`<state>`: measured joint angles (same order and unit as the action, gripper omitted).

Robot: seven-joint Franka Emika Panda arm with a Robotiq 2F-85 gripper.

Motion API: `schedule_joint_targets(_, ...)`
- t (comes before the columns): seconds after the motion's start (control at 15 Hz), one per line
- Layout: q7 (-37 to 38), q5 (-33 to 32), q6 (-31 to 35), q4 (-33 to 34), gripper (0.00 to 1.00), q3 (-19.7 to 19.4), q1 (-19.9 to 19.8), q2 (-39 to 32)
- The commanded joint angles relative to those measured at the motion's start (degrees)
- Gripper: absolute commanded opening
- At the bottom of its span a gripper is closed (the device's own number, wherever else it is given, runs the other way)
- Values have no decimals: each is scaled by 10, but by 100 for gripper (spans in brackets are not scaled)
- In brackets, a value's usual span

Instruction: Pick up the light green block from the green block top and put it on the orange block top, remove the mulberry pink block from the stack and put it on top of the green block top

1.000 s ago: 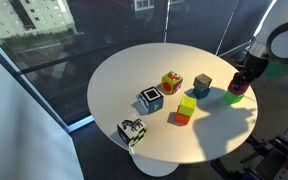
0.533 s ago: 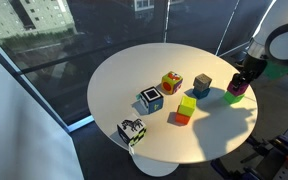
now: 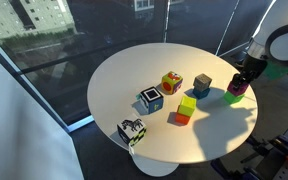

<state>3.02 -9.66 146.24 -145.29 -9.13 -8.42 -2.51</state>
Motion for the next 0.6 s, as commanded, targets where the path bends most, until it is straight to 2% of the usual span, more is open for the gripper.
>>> schedule_joint_targets(0.0,6,-13,10,-8,81,-1,1,9)
schedule_joint_targets(0.2,4,-10,10,-9,100,0,1,11)
schedule_joint_targets(0.53,-3,-2,-6,-6,100,6,6,21)
